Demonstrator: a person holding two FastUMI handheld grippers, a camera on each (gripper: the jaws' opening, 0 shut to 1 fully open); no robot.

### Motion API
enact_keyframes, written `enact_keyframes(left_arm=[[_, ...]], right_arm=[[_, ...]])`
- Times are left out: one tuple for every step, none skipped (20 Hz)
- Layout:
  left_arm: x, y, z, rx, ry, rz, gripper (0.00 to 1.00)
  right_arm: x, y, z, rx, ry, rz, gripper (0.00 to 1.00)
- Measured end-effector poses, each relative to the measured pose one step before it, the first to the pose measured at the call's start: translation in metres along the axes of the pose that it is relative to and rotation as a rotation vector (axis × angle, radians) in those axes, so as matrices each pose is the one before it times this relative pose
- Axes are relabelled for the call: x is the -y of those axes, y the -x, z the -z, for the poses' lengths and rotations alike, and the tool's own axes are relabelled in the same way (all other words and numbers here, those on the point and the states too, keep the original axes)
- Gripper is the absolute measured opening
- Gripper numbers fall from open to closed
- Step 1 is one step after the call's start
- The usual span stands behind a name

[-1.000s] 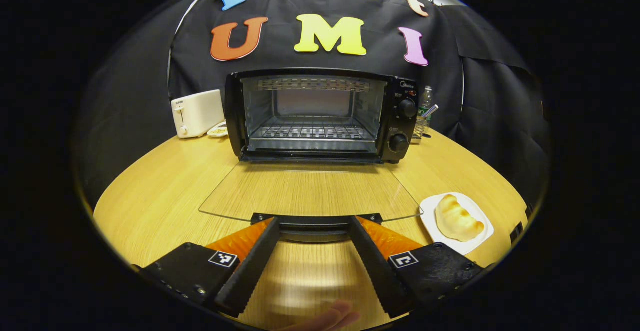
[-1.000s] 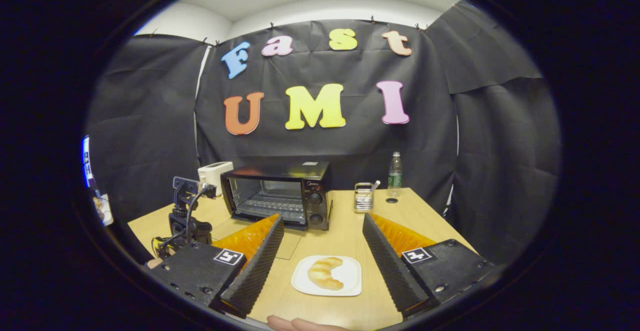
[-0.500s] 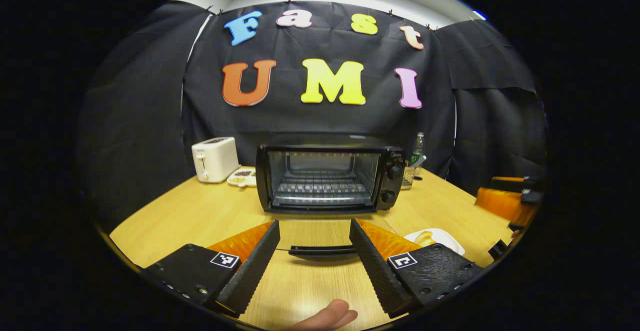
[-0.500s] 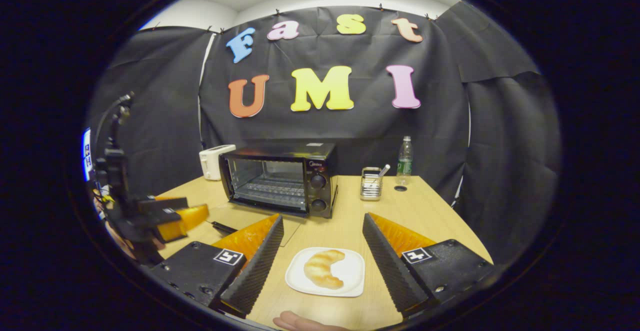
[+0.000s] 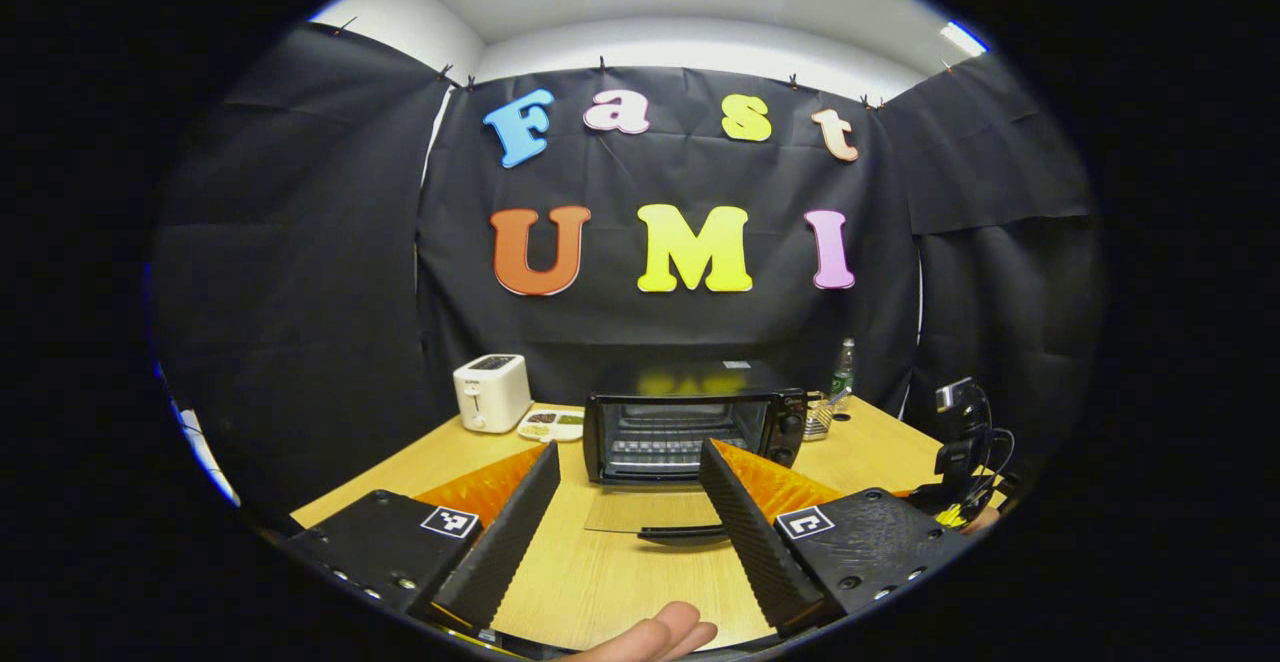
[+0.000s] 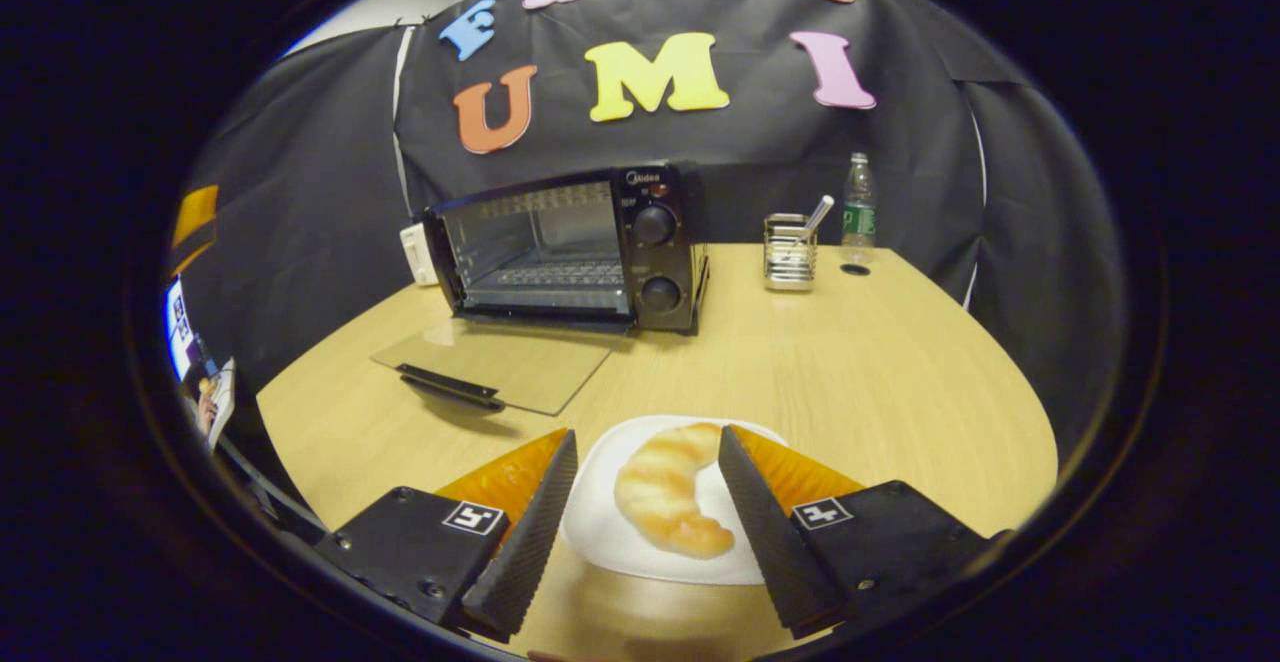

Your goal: Open the electric oven with the left hand, put the food in, and close the electric oven.

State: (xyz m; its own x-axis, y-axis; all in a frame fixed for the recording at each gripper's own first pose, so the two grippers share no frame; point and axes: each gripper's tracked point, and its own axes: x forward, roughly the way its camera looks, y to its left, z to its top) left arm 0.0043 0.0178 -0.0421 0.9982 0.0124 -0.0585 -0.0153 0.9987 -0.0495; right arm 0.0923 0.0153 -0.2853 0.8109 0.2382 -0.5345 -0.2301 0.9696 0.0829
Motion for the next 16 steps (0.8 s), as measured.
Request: enact_keyframes(left_arm=[[-0.00485, 0.006, -0.00617, 0.01396, -0.00513, -0.00838, 0.93], [-0.00136, 0.00582, -0.00427, 0.01277, 0.00052, -0.00262, 0.93], [-0.00059, 0.00511, -0.00298, 0.00941, 0.00136, 0.00591, 0.92], [0.00009, 0.00314, -0.00161, 0.00521, -0.00161, 0.01038, 0.92], [-0.00201, 0.00315, -0.00091, 0.00077, 0.00161, 0.00737, 0.92], [-0.00201, 0.00184, 0.00137, -0.00371, 0.00458, 0.00127, 0.92], [-0.00383, 0.0008, 0.00154, -0.00346, 0.00929, -0.00345, 0.92], [-0.00292, 0.00013, 0.00081, -0.00232, 0.00649, -0.0012, 0.92], [-0.00242, -0.00012, 0.00185, -0.00286, 0.00864, -0.0007, 0.92], [-0.00074, -0.00109, 0.00131, -0.00088, 0.00703, 0.00523, 0.93], [0.0017, -0.0026, 0.00217, -0.00218, 0.00648, 0.0126, 0.93], [-0.00145, -0.00194, 0.0036, -0.00687, 0.00786, 0.00002, 0.92], [-0.00674, -0.00182, 0.00535, -0.00871, -0.00425, -0.01031, 0.92], [-0.00689, -0.00226, 0.00424, -0.00553, -0.00933, -0.01568, 0.92], [-0.00416, -0.00291, 0.00409, -0.00537, -0.00394, -0.0122, 0.92], [-0.00227, 0.00006, 0.0028, -0.00749, 0.00556, -0.00101, 0.92]], right_arm=[[0.00069, -0.0056, 0.00632, -0.01925, -0.00531, 0.0019, 0.86], [0.00188, -0.00647, 0.00381, -0.02191, -0.00724, 0.00366, 0.86], [0.00096, -0.00632, 0.00232, -0.02212, -0.00158, 0.00654, 0.85], [0.00287, -0.00358, 0.00334, -0.02686, -0.00423, 0.01635, 0.8], [-0.00134, -0.00332, 0.00304, -0.01384, 0.0098, 0.00476, 0.75], [0.00044, -0.00219, -0.00032, -0.00559, 0.01426, 0.0103, 0.7], [0.00374, -0.00148, 0.00436, -0.02112, 0.00918, 0.02165, 0.67], [0.00119, -0.00122, 0.00587, -0.03172, -0.02917, 0.00566, 0.67], [-0.00091, 0.00192, -0.00353, 0.0158, -0.01004, 0.00357, 0.65], [-0.00079, -0.00016, 0.00099, -0.01658, -0.00737, -0.00346, 0.63], [-0.0001, 0.00442, -0.00005, 0.0033, -0.02005, 0.00667, 0.6], [-0.00402, 0.0048, -0.00395, 0.011, -0.01429, -0.01284, 0.6], [-0.00658, 0.00569, -0.00631, 0.01672, -0.00965, -0.02105, 0.58], [-0.00721, 0.00682, -0.00732, 0.01447, -0.00155, -0.01798, 0.57], [-0.00721, 0.00732, -0.00763, 0.01558, 0.00483, -0.01608, 0.56], [-0.00727, 0.00601, -0.0099, 0.01802, 0.00608, -0.00965, 0.56]])
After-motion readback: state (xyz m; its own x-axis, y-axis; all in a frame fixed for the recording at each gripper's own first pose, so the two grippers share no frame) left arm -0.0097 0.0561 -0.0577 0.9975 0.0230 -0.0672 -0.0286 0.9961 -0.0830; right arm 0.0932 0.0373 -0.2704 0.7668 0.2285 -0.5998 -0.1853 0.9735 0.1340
